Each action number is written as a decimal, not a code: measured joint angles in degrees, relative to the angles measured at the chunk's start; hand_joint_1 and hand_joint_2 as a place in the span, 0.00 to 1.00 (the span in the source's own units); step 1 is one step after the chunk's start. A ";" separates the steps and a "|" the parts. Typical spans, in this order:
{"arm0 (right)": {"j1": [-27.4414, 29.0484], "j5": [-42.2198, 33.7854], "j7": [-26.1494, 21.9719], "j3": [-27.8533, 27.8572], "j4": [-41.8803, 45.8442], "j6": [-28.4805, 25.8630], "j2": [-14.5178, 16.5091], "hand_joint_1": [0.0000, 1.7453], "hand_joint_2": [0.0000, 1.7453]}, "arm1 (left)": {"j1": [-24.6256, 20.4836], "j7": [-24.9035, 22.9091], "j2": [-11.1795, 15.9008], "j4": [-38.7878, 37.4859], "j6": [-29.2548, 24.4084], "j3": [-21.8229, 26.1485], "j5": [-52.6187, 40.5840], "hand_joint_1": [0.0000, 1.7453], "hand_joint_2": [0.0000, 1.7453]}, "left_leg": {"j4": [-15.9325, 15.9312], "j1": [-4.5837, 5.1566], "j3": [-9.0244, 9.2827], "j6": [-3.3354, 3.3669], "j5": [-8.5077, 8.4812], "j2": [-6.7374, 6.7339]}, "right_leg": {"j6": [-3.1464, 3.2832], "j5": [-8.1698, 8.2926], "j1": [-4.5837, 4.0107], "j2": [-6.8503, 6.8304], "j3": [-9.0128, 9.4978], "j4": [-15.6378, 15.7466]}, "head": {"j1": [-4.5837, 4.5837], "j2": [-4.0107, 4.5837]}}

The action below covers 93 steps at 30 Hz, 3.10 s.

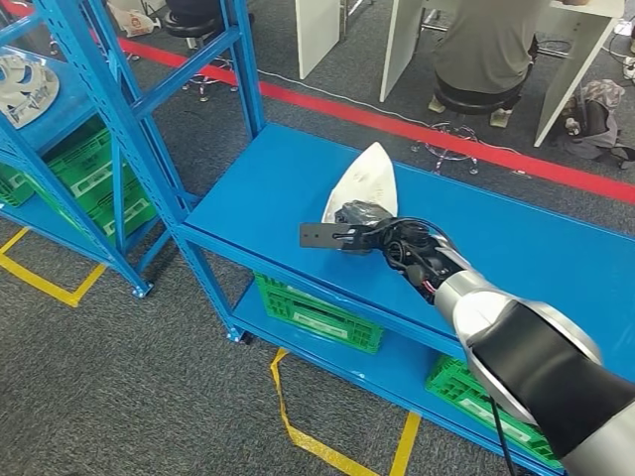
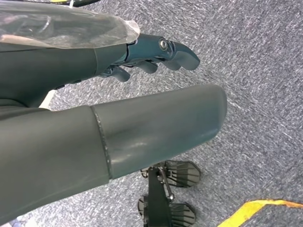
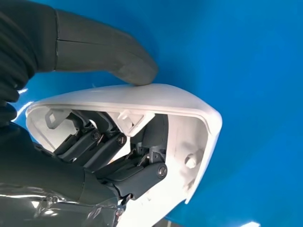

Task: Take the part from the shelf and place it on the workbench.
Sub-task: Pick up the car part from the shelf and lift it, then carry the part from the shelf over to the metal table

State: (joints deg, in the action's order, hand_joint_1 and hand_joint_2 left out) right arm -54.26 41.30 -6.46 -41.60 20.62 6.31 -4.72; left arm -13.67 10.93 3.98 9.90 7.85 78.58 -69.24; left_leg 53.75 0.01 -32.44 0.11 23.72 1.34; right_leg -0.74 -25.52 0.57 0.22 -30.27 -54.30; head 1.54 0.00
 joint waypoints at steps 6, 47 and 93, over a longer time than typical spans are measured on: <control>-1.37 -3.49 -1.26 2.05 0.49 -1.79 -0.01 1.00 1.00 | 0.36 0.41 0.00 0.00 -0.05 0.03 0.33 0.00 0.00 | 0.00 0.00 0.00 0.00 0.00 0.00 | 0.00 0.00 0.00 0.01 -0.01 0.00 | 0.00 0.00; -5.10 -50.51 3.49 17.85 29.03 10.10 -0.85 1.00 1.00 | 1.59 3.03 0.13 0.00 -0.14 1.44 0.50 0.00 1.00 | 0.00 0.00 -0.01 0.00 0.00 -0.02 | 0.00 0.00 0.00 0.03 -0.06 0.00 | 0.04 0.00; 4.56 -69.04 12.03 19.35 57.34 10.37 -5.46 1.00 1.00 | 2.19 4.97 -0.09 0.00 0.81 2.69 0.89 0.00 1.00 | 0.00 -0.01 -0.01 0.00 0.01 -0.02 | 0.00 0.00 -0.01 0.05 -0.05 0.00 | 0.02 0.00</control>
State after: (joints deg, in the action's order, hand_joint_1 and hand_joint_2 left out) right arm -49.70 -27.74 5.57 -22.25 77.96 16.68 -10.19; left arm -11.48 15.90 3.89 9.90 8.66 81.26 -68.35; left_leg 53.75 0.01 -32.45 0.11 23.72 1.32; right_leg -0.73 -25.52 0.56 0.27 -30.32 -54.29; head 1.55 0.00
